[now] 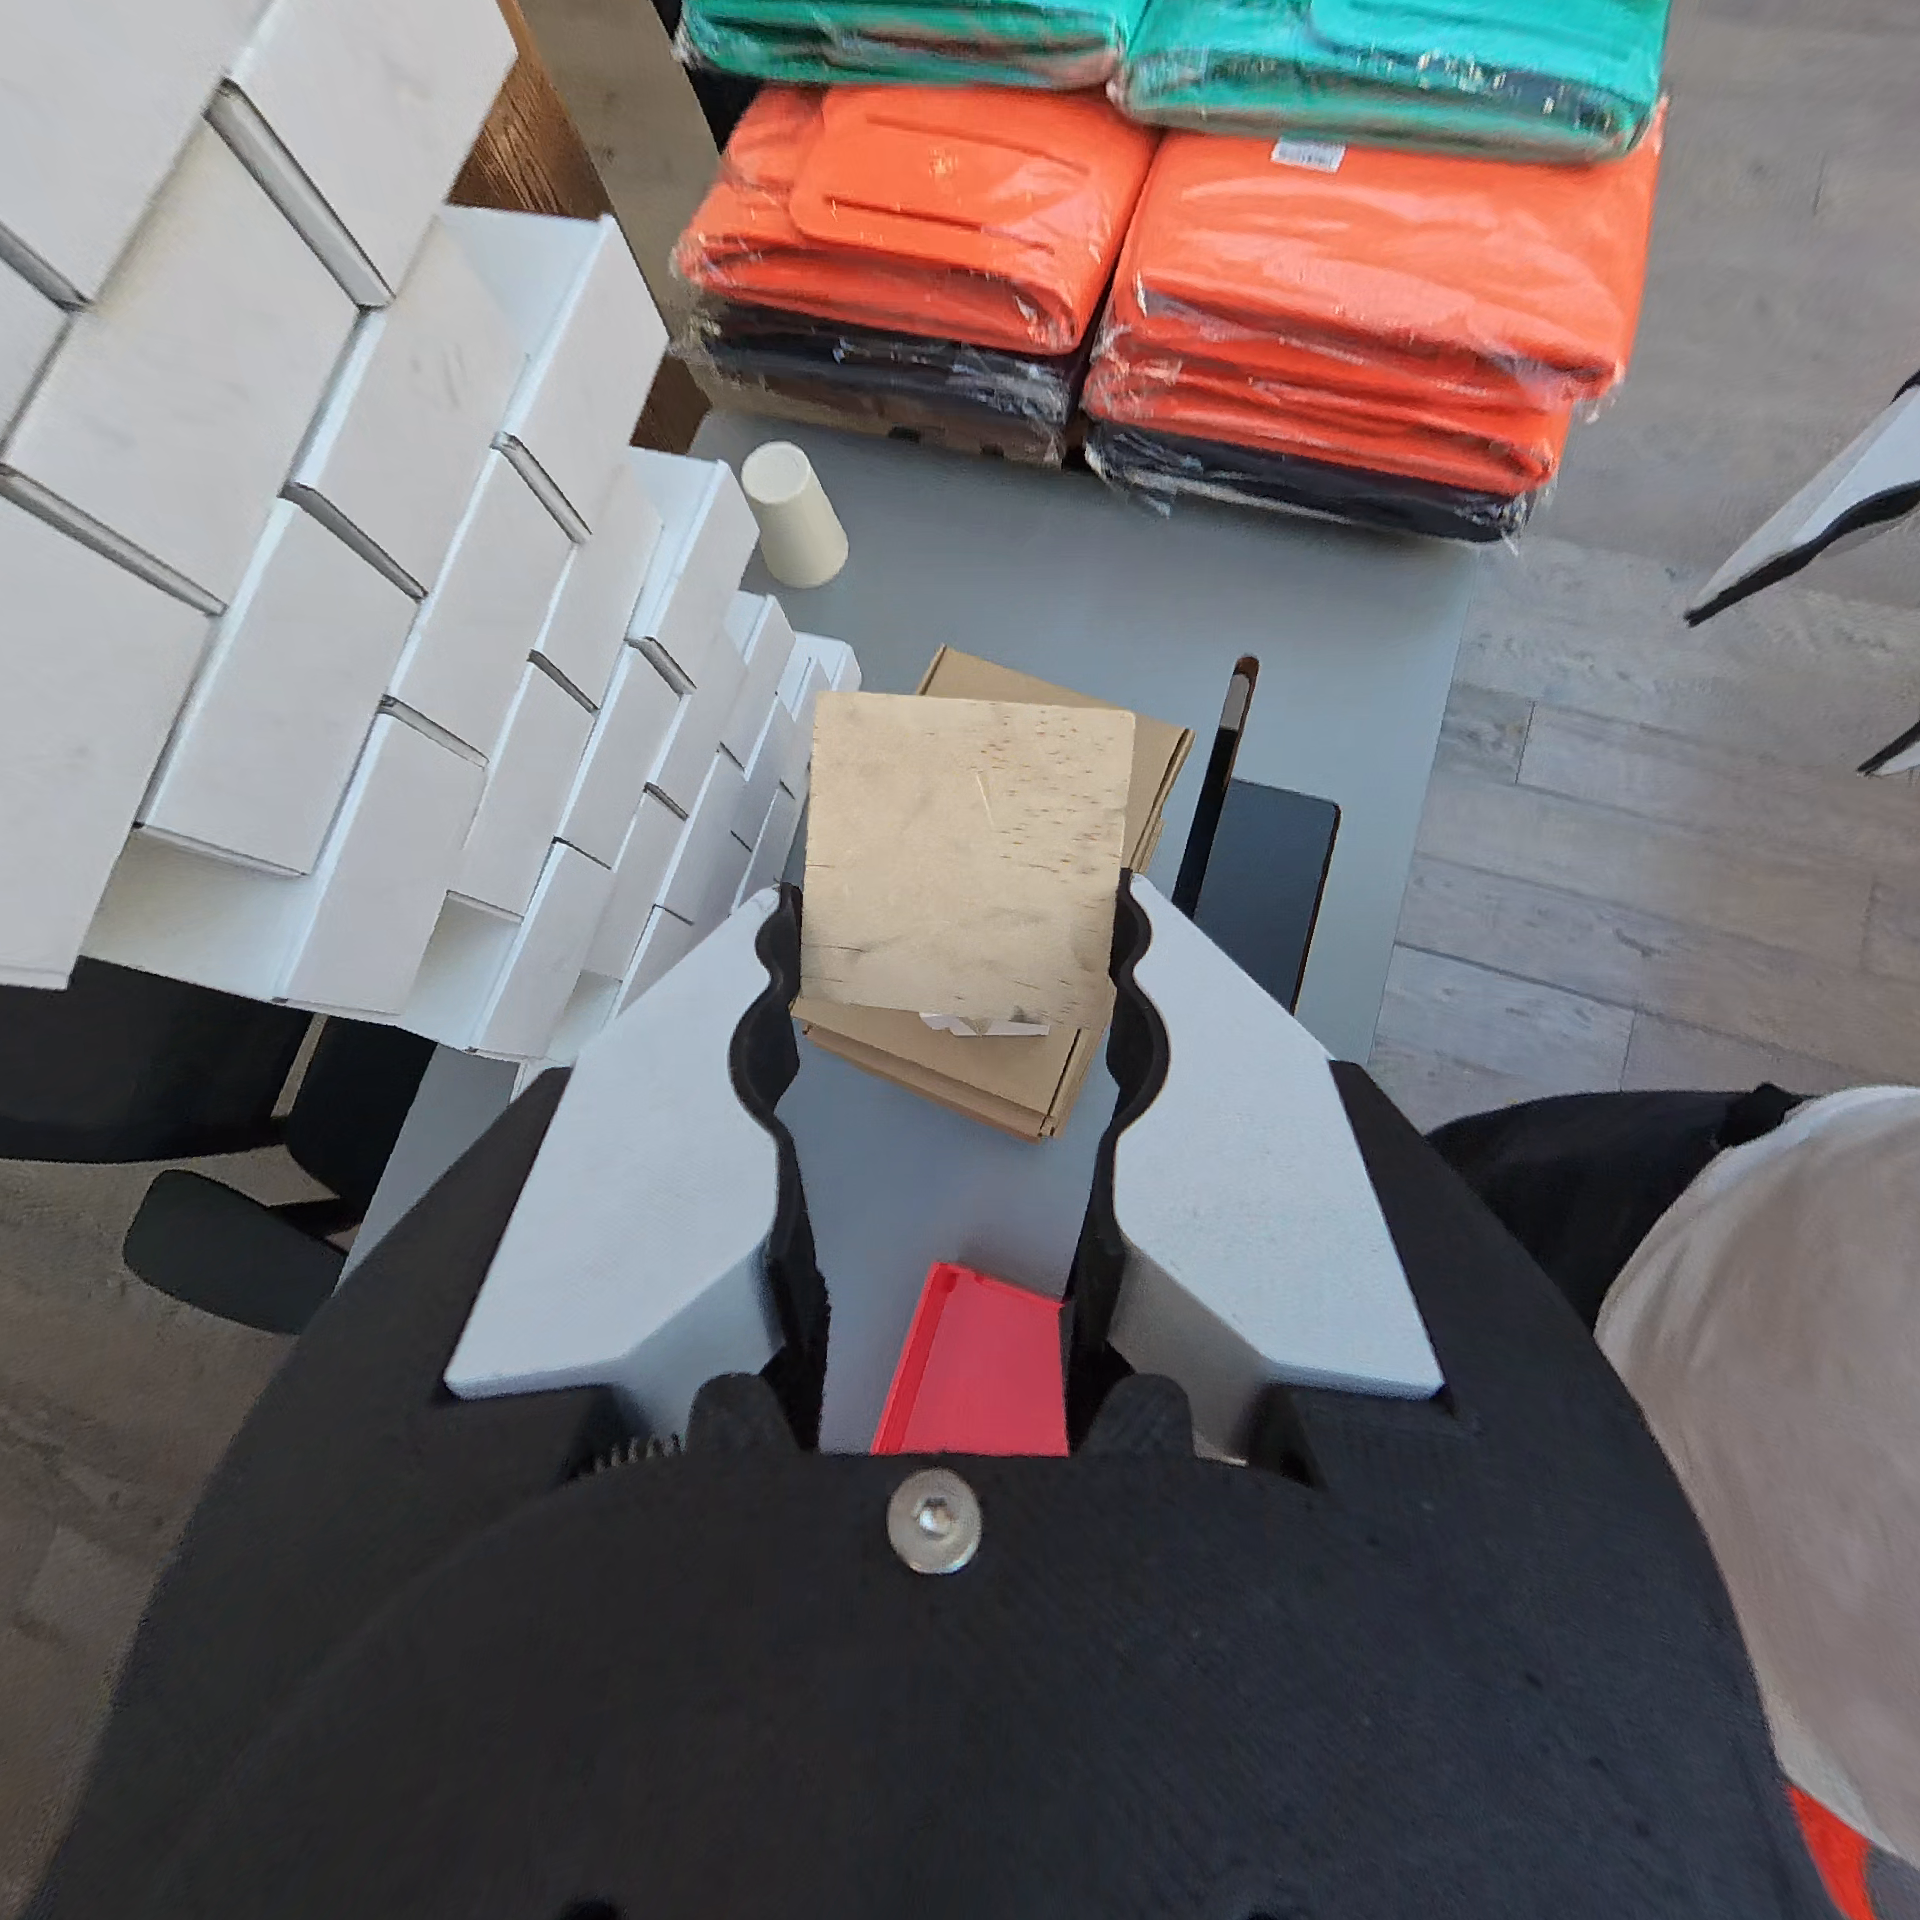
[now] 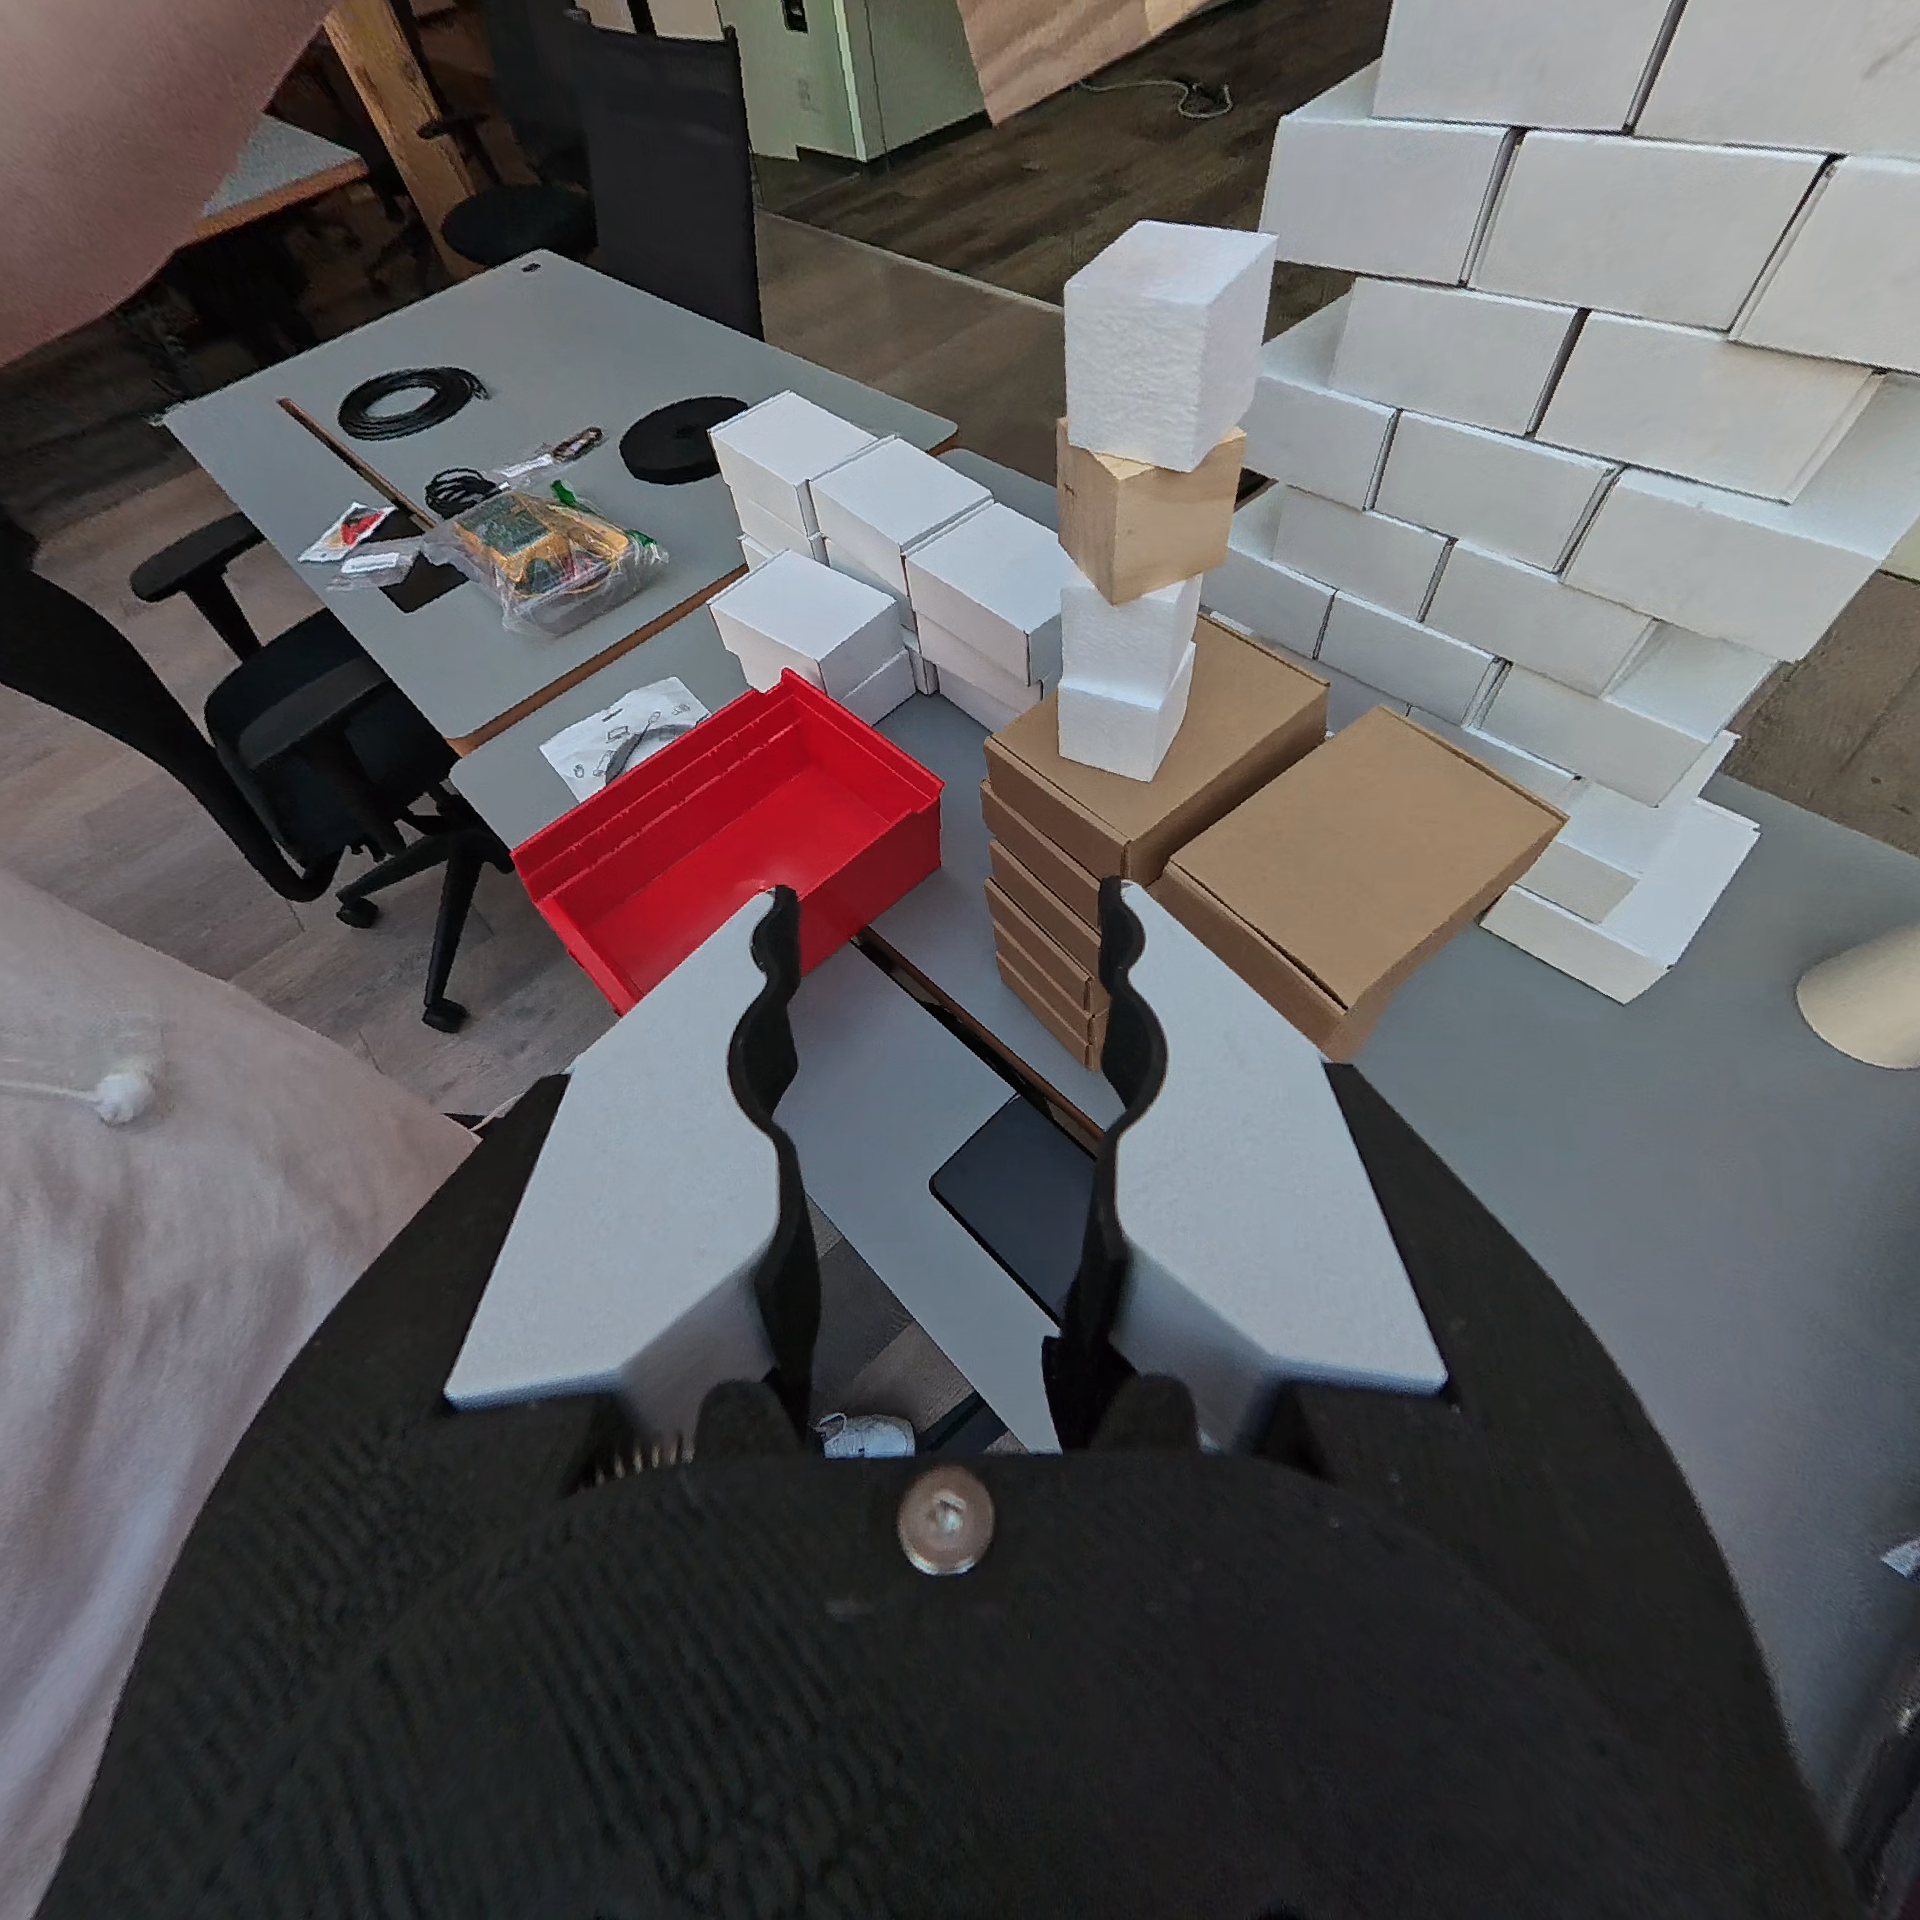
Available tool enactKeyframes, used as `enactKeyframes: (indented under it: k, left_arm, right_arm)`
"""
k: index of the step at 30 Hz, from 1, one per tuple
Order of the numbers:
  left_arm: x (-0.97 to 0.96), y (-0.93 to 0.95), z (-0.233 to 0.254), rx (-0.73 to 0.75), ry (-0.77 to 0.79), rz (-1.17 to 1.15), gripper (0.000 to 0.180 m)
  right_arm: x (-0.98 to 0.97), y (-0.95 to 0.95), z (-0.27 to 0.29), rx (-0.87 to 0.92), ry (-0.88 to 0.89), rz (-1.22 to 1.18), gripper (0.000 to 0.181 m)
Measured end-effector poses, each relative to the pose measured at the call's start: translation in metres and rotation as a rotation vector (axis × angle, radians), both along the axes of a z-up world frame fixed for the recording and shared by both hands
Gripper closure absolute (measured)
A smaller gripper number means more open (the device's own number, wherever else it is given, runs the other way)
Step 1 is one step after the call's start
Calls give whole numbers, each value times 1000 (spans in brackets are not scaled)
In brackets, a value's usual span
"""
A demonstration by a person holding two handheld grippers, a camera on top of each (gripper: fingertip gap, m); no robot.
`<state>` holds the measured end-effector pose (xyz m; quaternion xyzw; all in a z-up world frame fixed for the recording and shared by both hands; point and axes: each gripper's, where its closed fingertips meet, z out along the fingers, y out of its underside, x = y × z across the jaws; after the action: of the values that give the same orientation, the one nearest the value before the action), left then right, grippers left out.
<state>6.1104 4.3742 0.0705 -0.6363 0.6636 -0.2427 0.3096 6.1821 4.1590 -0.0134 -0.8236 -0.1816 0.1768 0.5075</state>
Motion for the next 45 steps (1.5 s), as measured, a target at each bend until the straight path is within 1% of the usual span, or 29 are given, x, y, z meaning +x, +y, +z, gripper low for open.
enactKeyframes:
  k: [2, 5, 9, 14, 20, 22, 25, 31, 36, 41, 45]
  left_arm:
    - [11, 3, -10, 9, 85, -1, 121]
    - [20, 10, -20, 42, 171, 12, 121]
    - [23, 13, -31, 22, 255, 23, 121]
    - [25, 16, -38, 26, 304, 40, 121]
    - [28, 17, -44, 7, 299, 41, 120]
    - [29, 13, -43, 1, 280, 22, 120]
    - [30, 14, -38, 35, 247, 29, 103]
    - [21, 14, -18, 11, 91, 60, 102]
    - [-10, 18, -18, -44, -44, 116, 100]
    - [-48, 4, -40, -154, -196, 178, 101]
    - [-88, -18, -80, -138, -260, 274, 98]
  right_arm:
    - [10, -4, -4, 5, 27, 5, 124]
    - [24, -10, -15, -3, 63, 2, 124]
    - [36, -14, -25, -17, 107, 10, 124]
    - [48, -14, -28, -21, 108, 22, 124]
    - [50, -13, -34, -36, 135, 27, 124]
    - [50, -13, -39, -55, 124, 33, 123]
    - [49, -11, -45, -76, 105, 40, 122]
    - [37, 1, -47, -87, 100, 85, 122]
    - [20, 20, -46, -84, 76, 157, 122]
    - [3, 54, -22, 5, 40, 246, 121]
    - [-9, 88, 8, 142, 50, 326, 119]
